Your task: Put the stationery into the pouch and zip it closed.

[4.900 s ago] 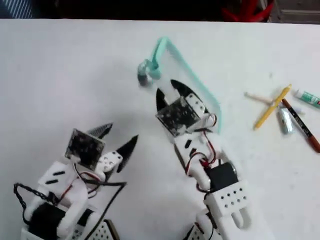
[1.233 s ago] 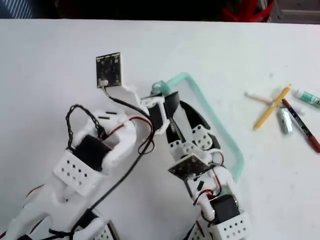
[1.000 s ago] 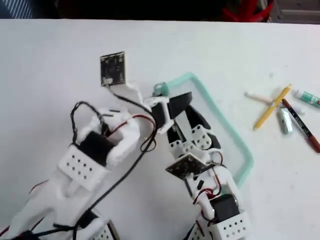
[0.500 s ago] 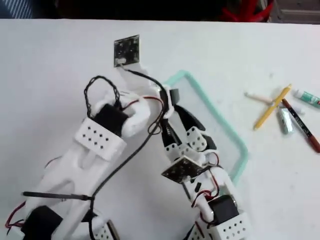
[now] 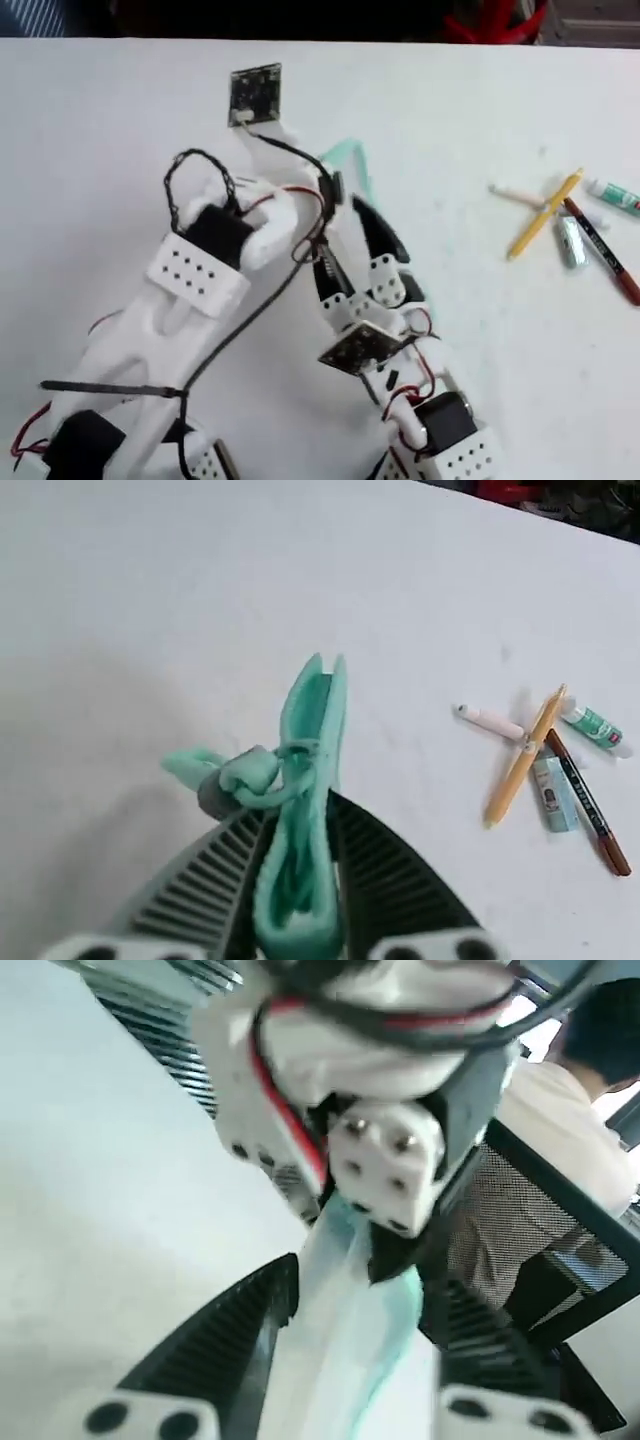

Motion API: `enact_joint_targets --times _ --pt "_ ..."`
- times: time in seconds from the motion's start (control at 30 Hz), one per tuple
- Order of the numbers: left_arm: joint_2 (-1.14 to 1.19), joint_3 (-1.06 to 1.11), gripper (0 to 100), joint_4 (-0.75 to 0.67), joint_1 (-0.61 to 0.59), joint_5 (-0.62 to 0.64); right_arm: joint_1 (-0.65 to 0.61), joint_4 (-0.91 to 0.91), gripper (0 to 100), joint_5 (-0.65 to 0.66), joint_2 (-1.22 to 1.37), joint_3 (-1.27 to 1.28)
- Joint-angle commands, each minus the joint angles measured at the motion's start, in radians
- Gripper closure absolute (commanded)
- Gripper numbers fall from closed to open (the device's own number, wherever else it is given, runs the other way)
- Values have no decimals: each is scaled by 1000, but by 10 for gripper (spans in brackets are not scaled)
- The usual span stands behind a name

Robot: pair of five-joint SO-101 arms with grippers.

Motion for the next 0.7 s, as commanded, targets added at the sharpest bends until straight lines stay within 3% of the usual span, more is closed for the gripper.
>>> enact_joint_targets --times 0.0,0.17,0.33,0.5,0.67 --pt "-10 -35 977 -12 -81 -28 35 1 760 -34 -13 -58" --pt "-151 -26 977 -8 -147 -41 148 1 763 -120 -13 -123" --pt "-295 14 978 -25 -147 -230 263 -10 765 -264 -13 -132" --pt "-395 190 978 -190 -107 -423 384 -93 765 -427 -13 -92" --pt "-634 394 978 -307 31 -615 401 -168 765 -448 -13 -28"
